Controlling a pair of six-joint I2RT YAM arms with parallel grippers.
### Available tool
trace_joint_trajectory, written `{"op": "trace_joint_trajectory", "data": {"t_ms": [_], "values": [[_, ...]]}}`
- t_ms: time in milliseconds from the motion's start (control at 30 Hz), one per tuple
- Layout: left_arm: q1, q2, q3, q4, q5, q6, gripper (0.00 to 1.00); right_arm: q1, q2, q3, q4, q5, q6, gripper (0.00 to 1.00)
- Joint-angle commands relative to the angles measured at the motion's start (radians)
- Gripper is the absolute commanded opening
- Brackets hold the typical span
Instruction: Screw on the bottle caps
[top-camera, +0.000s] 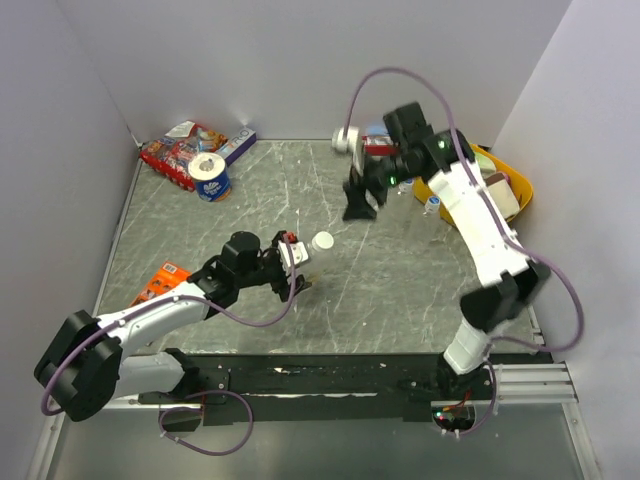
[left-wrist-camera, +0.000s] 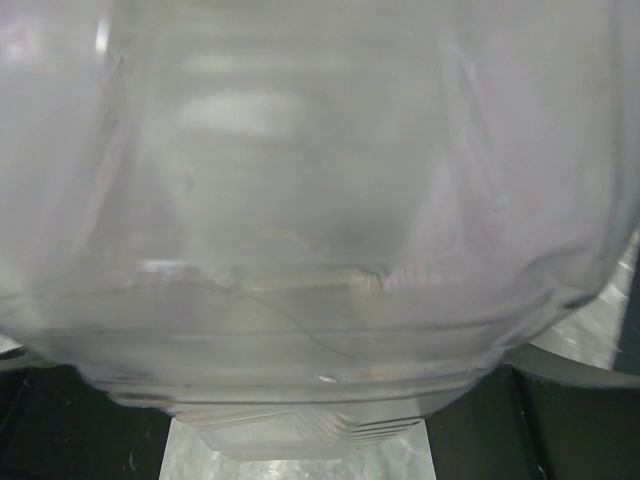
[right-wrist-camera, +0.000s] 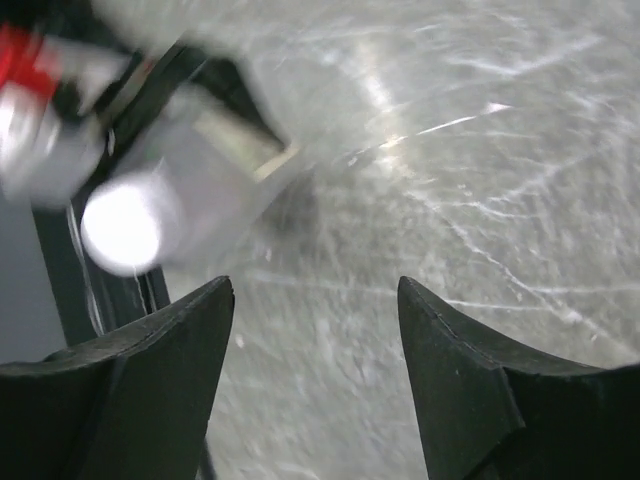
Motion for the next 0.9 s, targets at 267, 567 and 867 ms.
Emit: {"op": "trace_joint_trajectory", "data": {"t_ms": [267, 567, 867], "values": [[-0.001, 0.021, 0.118, -0.157, 0.257, 0.163, 0.01, 0.286, -0.425, -0.478, 0.142, 0.093, -0.806, 0.82], [-0.001, 0.016, 0.124, -0.174, 0.255, 0.229, 0.01, 0.330, -0.368, -0.423, 0.019, 0.098, -0.937, 0.77], [-0.001, 0.009, 0.113, -0.157, 0.238, 0.225, 0.01, 0.339, -0.284, -0.329, -0.131, 0.089, -1.004, 0.66]]}}
